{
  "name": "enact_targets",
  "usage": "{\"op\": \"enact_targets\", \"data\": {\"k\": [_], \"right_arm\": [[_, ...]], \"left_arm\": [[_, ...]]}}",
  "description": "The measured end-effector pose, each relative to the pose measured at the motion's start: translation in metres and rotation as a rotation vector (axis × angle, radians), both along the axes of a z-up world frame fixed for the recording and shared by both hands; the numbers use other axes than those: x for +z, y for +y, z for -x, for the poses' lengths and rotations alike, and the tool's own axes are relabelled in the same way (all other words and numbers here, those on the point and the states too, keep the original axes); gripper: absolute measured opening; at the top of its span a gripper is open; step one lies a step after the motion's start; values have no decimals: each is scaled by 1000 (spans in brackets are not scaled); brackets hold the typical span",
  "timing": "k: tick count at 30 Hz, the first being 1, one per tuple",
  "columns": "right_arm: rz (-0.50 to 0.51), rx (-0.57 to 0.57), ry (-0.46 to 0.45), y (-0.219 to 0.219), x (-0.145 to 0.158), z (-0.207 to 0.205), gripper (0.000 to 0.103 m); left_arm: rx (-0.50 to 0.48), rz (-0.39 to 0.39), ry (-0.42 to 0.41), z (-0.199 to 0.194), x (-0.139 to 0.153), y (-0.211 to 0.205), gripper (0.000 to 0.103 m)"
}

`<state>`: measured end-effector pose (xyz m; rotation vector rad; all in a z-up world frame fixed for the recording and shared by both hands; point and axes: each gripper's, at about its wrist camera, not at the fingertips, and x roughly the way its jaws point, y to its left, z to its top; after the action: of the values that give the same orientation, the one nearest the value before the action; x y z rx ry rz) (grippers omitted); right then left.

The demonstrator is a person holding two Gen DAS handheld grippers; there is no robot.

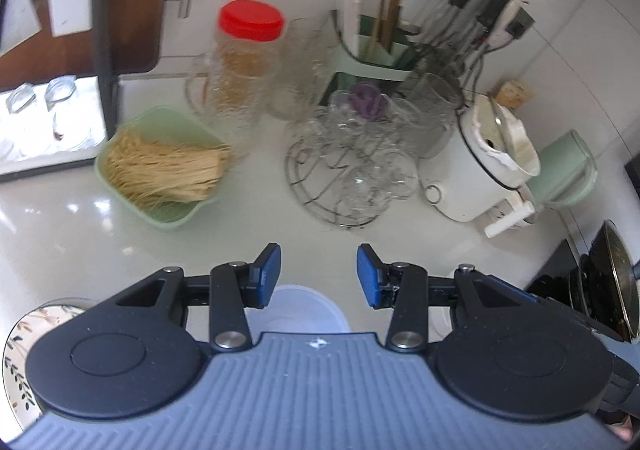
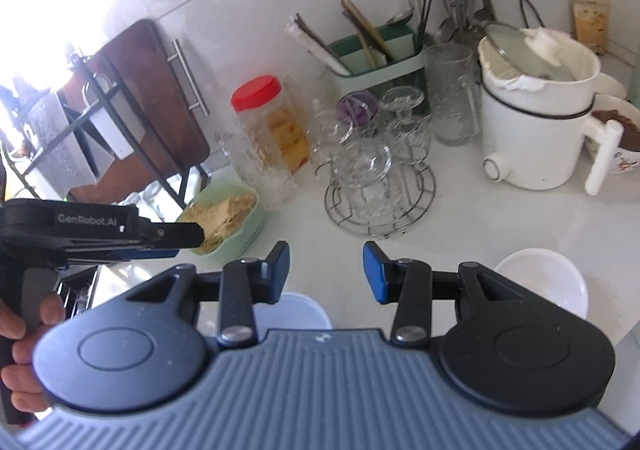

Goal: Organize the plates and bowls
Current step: 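Open both grippers to release the white bowl inside the blue bowl, then move both open tools to the white ceramic bowl by the stove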

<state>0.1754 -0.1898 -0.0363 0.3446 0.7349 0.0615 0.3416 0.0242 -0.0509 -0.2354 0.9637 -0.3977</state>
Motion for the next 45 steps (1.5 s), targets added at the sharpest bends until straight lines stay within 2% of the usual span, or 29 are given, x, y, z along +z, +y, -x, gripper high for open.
{"op": "enact_targets", "data": {"k": [10, 20, 31, 45], "right_arm": [[25, -108, -63, -21, 12, 21, 44], [42, -214, -58, -47, 8, 42, 44], [73, -279, -41, -67, -7, 65, 44], [136, -386, 28, -90, -42, 90, 44]], "left_arm": [[-99, -13, -34, 5, 13, -37, 48], [-174, 5, -59, 12, 20, -71, 48], [-247, -15, -53, 25, 8, -110, 48], [-376, -37, -9, 27, -28, -165, 48]]}}
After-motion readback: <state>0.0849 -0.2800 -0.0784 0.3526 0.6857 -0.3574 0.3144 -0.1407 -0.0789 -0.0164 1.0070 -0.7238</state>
